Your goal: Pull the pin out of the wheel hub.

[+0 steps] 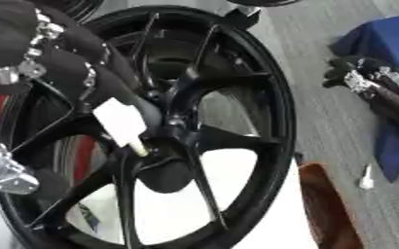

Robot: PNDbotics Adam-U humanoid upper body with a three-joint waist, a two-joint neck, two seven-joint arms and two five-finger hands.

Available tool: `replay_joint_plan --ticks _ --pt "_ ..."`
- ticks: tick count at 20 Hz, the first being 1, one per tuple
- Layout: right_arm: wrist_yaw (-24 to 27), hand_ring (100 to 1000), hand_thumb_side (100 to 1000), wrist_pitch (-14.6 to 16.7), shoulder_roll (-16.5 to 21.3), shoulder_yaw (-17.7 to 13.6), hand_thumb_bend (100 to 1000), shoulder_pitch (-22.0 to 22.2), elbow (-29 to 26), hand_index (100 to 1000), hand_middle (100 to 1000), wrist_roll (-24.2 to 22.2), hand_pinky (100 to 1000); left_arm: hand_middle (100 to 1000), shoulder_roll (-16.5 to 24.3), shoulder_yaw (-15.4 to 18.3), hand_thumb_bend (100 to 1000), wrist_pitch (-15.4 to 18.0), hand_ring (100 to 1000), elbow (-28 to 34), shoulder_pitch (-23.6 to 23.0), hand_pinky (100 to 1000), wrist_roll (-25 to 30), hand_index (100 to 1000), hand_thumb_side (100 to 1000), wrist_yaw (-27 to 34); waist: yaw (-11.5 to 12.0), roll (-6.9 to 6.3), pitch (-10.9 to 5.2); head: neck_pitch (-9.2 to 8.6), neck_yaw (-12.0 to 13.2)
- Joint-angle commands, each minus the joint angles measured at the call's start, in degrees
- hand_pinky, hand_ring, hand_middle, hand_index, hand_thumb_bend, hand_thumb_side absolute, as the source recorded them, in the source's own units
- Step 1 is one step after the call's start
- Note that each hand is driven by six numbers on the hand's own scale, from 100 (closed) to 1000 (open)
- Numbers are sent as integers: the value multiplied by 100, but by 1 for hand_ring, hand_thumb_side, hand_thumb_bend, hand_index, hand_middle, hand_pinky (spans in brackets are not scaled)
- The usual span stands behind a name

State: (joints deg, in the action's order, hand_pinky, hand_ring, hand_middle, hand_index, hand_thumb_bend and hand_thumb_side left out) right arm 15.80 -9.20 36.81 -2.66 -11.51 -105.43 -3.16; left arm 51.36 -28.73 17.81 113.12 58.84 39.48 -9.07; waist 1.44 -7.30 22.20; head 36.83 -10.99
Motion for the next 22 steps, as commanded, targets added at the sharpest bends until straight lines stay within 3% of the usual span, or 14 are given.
replay_joint_plan --ticks 1,6,9,14,22 --pt "-47 728 563 8 76 -12 100 -36 -103 792 674 -31 971 777 73 125 573 12 790 -126 137 811 296 851 395 286 -23 14 -135 -194 -87" --pt "-63 729 566 6 51 -11 100 -28 -76 792 675 -34 971 781 9 250 574 -62 792 -319 252 812 789 851 379 565 -63 -13 -144 -295 -91" --pt "-68 730 567 7 44 1 100 -40 -73 792 675 -48 971 783 -37 223 580 -73 792 -510 281 812 997 845 306 595 -87 -16 -140 -329 -74" --pt "-78 730 570 0 46 12 100 -58 -54 792 676 -57 971 781 -159 64 614 36 791 -874 351 812 1210 835 225 736 -112 -25 -121 -363 -24" --pt "-127 731 573 -2 30 31 100 -77 -27 792 676 -71 970 784 -248 -140 634 190 790 -1110 395 811 1249 827 206 799 -128 -28 -97 -404 5"
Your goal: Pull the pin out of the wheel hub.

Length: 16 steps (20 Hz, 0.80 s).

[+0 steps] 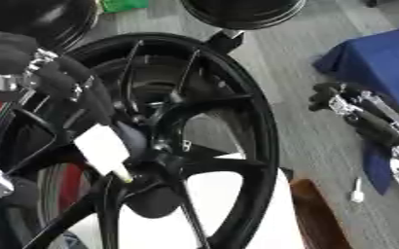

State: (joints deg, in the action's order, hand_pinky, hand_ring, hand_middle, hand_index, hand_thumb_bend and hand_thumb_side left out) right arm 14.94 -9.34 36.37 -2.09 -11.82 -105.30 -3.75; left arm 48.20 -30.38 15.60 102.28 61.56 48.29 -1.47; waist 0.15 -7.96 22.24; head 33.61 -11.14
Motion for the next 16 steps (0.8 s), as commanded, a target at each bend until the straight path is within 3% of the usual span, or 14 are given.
replay_joint_plan --ticks 1,9,16 --pt "-43 731 573 13 73 -26 100 -46 -39 792 676 -13 970 784 65 21 634 420 790 -36 125 811 368 827 206 38 2 38 -100 -82 20" --pt "-63 731 579 10 36 -30 100 -41 -4 792 677 -12 970 774 -37 -310 629 380 785 -336 115 809 368 824 213 -88 -28 30 -75 -127 103" --pt "-43 730 584 17 16 -38 100 -33 12 792 677 -15 971 722 -95 -443 598 420 767 -409 131 803 368 809 158 -161 -34 33 -75 -119 129"
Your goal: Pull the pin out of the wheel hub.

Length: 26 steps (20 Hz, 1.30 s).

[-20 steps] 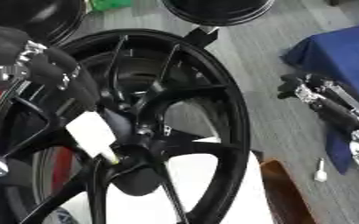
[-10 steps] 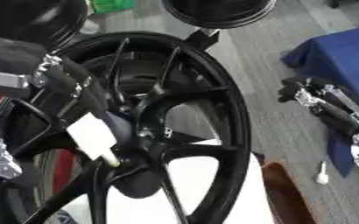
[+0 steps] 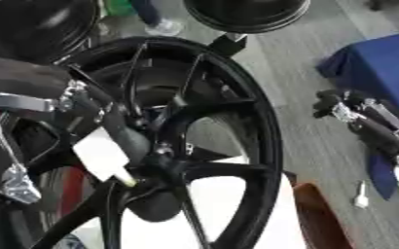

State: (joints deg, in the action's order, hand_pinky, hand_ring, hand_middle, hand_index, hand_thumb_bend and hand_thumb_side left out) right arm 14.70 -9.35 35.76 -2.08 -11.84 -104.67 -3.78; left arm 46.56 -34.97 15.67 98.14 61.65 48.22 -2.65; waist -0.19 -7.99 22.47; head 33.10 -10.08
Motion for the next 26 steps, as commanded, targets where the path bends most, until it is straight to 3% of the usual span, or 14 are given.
replay_joint_plan --ticks 1,6,11,14,16,20,26 --pt "-15 730 584 19 75 -41 100 -30 -50 792 677 -12 971 710 61 7 585 423 762 -4 125 801 375 802 139 -69 -2 38 -99 -68 25" --pt "-8 730 587 23 65 -45 100 -21 -44 792 677 -17 971 601 3 14 500 415 710 -77 140 784 375 712 100 -58 -7 45 -98 -66 38" --pt "-7 730 590 25 68 -52 100 -17 -42 792 677 -14 971 379 17 109 355 355 572 -74 132 733 375 476 100 -22 -2 49 -107 -41 38" --pt "0 731 592 28 71 -60 100 -11 -41 792 677 -11 971 304 44 275 312 317 527 -30 113 720 375 418 100 -9 4 57 -119 -25 35" --pt "8 731 594 29 68 -70 100 -5 -36 792 677 -4 971 271 55 464 232 268 501 -4 110 715 375 380 100 27 14 64 -130 -17 39" --pt "18 731 596 32 64 -76 100 1 -30 793 677 -4 971 259 64 841 257 152 489 54 115 715 375 366 100 187 29 79 -147 -6 34" --pt "18 731 596 38 69 -97 100 31 -22 793 678 6 972 249 96 969 247 68 480 119 158 715 341 355 100 255 82 101 -184 28 -19"
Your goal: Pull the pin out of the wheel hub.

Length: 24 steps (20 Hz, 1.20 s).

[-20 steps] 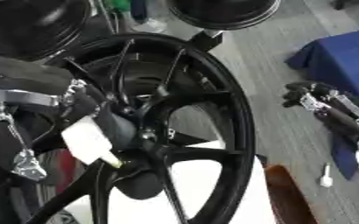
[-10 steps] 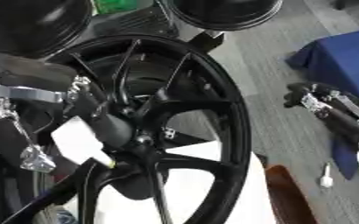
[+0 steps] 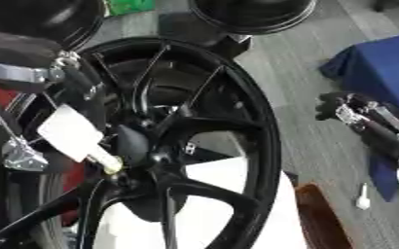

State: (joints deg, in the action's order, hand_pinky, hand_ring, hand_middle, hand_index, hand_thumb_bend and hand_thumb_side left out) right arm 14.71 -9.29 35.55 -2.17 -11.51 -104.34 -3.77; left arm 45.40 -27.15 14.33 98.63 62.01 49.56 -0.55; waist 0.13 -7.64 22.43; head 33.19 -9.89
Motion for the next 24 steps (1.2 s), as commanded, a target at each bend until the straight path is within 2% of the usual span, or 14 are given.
replay_joint_plan --ticks 1,6,7,8,10,15,18,22,24 --pt "25 731 596 43 80 -119 100 31 -53 793 678 24 972 246 221 293 251 149 478 -9 198 714 142 352 100 96 129 118 -205 54 -89" --pt "57 731 597 75 77 -200 100 117 -57 793 678 88 972 239 443 956 242 -241 470 -646 300 709 -265 346 100 481 297 232 -261 116 -208" --pt "60 731 602 79 76 -205 100 123 -58 793 679 94 972 243 491 1098 176 -274 472 -787 291 708 -352 349 100 559 313 245 -266 122 -216" --pt "65 731 597 85 72 -212 100 128 -64 793 679 98 972 242 588 1254 231 -307 472 -943 247 708 -448 351 100 617 336 266 -273 133 -223" --pt "68 731 596 98 75 -233 100 147 -78 793 679 111 972 245 815 1547 223 -359 474 -1237 90 706 -629 356 100 704 380 301 -280 159 -236" --pt "89 732 591 131 92 -347 100 179 -100 793 679 218 973 267 1351 2306 230 -531 481 -1995 -561 703 -1095 389 100 518 525 362 -282 195 -253" --pt "123 732 586 151 93 -394 100 156 -116 793 680 270 973 292 1486 2752 281 -640 489 -2441 -1004 702 -1370 420 100 319 573 404 -279 204 -238" --pt "166 731 583 165 104 -426 100 119 -141 793 680 312 973 303 1462 3343 297 -448 492 -2937 -1595 701 -1734 434 100 231 607 447 -267 193 -172" --pt "183 731 582 165 101 -428 100 96 -149 793 680 319 973 337 1403 3680 322 -350 501 -3021 -1932 702 -1941 471 100 241 601 457 -258 179 -143"
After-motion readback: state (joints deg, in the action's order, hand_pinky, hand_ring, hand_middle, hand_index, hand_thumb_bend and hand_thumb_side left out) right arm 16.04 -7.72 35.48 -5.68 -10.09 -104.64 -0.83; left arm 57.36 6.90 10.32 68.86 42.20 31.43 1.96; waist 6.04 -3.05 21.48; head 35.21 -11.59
